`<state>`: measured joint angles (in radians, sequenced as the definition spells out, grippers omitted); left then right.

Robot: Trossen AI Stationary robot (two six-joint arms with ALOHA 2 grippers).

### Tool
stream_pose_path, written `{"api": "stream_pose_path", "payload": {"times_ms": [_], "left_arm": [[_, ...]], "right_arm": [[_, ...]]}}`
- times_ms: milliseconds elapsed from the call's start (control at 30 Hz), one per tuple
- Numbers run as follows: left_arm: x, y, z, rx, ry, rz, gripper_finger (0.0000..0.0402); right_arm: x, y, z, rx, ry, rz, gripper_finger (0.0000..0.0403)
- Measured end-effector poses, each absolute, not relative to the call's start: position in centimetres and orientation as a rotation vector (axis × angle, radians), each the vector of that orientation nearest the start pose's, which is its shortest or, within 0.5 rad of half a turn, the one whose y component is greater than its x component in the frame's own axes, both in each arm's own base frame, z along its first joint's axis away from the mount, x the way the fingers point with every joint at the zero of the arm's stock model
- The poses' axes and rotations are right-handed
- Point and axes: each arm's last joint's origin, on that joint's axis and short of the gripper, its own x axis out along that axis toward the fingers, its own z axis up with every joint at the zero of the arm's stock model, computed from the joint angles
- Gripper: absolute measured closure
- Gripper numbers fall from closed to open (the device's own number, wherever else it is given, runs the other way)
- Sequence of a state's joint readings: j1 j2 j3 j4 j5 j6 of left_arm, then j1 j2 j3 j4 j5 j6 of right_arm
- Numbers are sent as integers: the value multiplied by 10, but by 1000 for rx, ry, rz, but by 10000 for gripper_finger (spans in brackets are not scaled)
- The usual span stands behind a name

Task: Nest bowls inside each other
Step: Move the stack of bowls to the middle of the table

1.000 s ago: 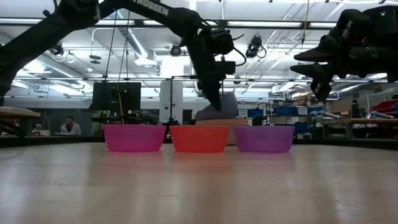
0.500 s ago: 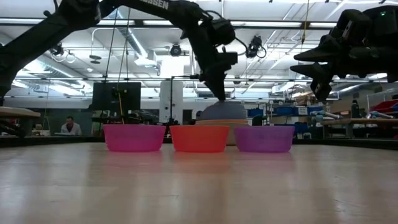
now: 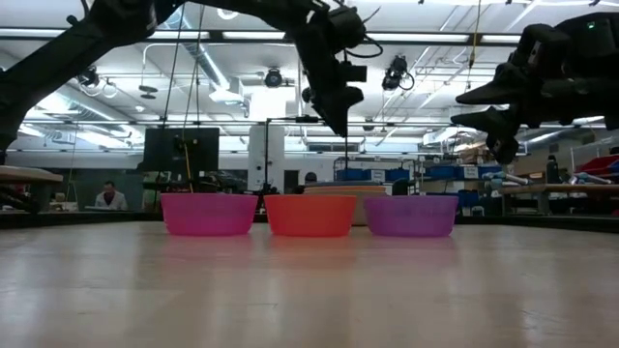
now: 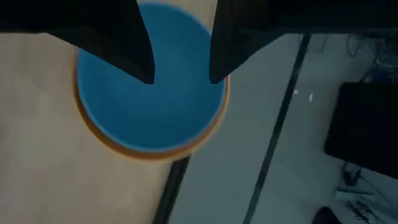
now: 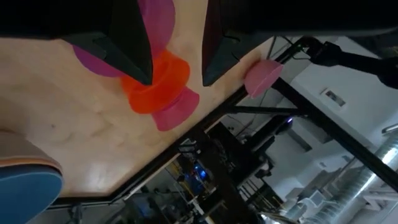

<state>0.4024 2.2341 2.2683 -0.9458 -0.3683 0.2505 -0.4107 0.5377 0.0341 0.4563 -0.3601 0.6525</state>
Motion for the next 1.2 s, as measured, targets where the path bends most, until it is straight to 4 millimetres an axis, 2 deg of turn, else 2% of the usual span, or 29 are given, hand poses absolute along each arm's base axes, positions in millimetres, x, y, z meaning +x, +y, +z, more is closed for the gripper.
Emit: {"api": "stream_pose_path", "payload": {"times_ms": [133, 233, 367, 467, 533, 733, 867, 1033, 1200], "left_arm": [[441, 216, 292, 149, 963, 591, 241], [440, 228, 274, 85, 1004, 569, 257], [442, 237, 243, 27, 1088, 539, 312], [446, 238, 235, 7, 1080, 521, 369], [447, 238, 234, -4, 1075, 510, 392], [441, 239, 231, -99, 1102, 466, 398], [439, 238, 220, -131, 1165, 436, 399], [442, 230, 205, -185, 1228, 367, 400], [440, 220, 199, -228, 1285, 313, 400]], "right_arm": [[125, -43, 169, 688, 22, -62, 274], [125, -43, 170, 689, 10, -58, 274], [125, -43, 170, 688, 6, -58, 274], [125, -44, 170, 688, 5, -62, 274], [124, -44, 171, 688, 3, -66, 274], [124, -46, 170, 689, 0, -81, 274], [124, -46, 170, 692, -2, -82, 274], [124, -46, 172, 697, -13, -77, 274], [124, -46, 172, 702, -18, -70, 274]]}}
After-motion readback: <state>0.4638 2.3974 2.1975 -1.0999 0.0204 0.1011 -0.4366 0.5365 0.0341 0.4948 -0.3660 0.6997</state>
